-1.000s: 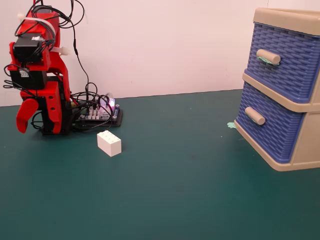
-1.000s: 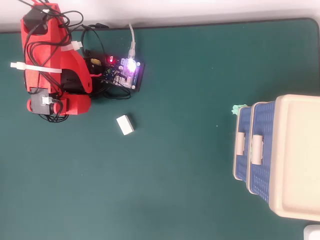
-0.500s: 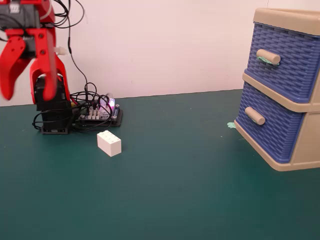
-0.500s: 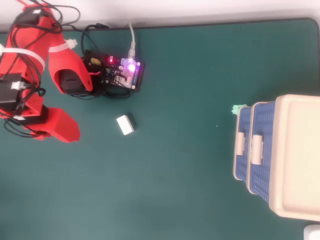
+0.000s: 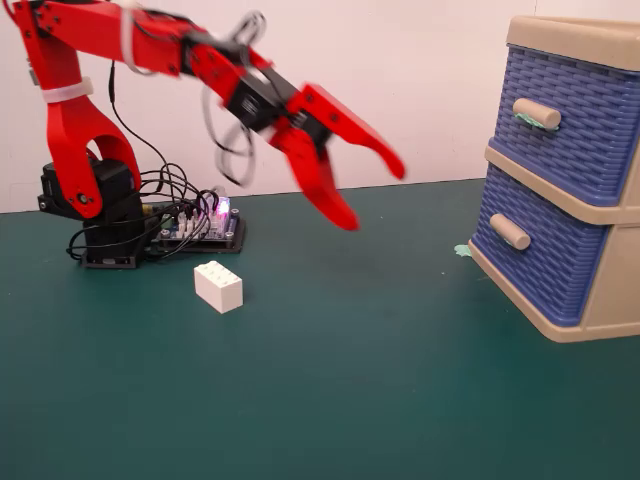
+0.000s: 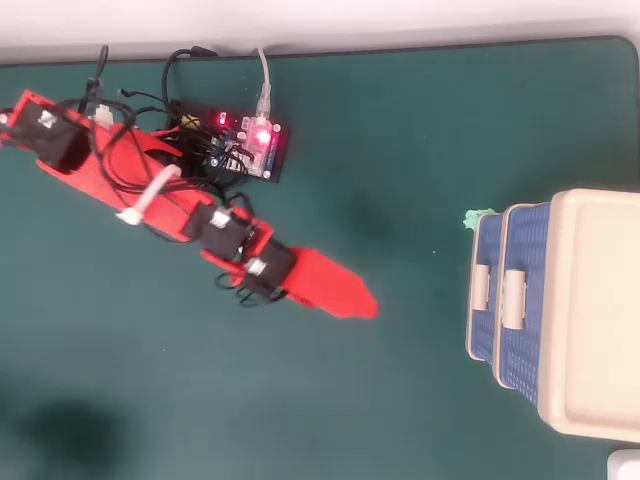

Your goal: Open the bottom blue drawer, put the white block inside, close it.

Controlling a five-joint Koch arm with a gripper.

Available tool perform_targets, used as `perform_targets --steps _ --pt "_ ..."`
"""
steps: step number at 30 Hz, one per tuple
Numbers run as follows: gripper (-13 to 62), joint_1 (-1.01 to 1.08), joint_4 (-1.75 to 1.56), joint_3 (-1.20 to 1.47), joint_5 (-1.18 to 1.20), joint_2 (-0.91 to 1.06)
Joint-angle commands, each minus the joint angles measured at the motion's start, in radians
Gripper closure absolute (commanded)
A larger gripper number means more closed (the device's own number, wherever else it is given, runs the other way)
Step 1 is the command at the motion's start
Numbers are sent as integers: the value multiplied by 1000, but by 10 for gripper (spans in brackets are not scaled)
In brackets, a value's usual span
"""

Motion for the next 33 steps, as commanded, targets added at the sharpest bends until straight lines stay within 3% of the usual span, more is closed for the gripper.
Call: perform_targets --steps 1,5,9,24,29,33 --pt "156 -52 -344 15 20 -77" --pt "155 -89 -999 66 18 -377" --pt "156 -120 -1276 32 23 -574" --pt "181 -218 -1091 -426 23 -847" --pt "224 -216 -1031 -548 23 -911" --pt "323 -218 -957 -575 25 -911"
